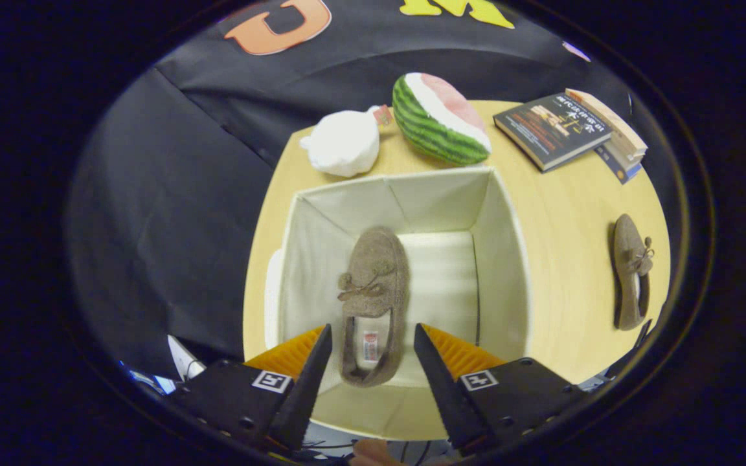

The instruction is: Open the storage box then place both shoes into the box .Put the left shoe in first, then the right shoe, with the right side of both shoes facing outward in a uniform manner.

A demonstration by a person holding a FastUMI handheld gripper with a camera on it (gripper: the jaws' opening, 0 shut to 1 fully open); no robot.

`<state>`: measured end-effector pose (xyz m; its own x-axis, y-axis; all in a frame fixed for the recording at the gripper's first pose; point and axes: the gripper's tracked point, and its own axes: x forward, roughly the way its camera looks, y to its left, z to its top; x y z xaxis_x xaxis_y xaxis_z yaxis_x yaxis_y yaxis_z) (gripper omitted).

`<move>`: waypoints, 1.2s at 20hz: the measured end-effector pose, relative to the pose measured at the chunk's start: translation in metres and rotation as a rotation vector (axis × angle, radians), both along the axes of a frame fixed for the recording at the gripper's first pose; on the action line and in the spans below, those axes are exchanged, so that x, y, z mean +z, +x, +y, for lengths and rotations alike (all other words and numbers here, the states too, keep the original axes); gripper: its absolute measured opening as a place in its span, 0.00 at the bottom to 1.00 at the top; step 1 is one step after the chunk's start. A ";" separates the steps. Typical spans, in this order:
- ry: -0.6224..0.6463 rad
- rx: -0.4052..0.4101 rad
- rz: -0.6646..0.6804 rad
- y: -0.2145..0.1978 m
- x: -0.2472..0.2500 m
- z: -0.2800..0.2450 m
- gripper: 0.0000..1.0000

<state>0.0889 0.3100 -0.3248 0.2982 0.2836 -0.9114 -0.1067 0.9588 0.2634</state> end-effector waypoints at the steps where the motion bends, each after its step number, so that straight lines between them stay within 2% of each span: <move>1: -0.003 0.017 -0.011 -0.002 0.012 -0.013 0.90; 2: -0.004 0.033 -0.021 -0.004 0.019 -0.023 0.99; 5: -0.044 0.046 -0.067 -0.004 0.038 -0.077 0.97; 10: -0.053 0.021 -0.078 -0.001 0.041 -0.179 0.96; 18: -0.237 -0.071 -0.032 0.009 -0.020 -0.376 0.96; 24: -0.354 -0.100 0.022 0.020 -0.074 -0.460 0.96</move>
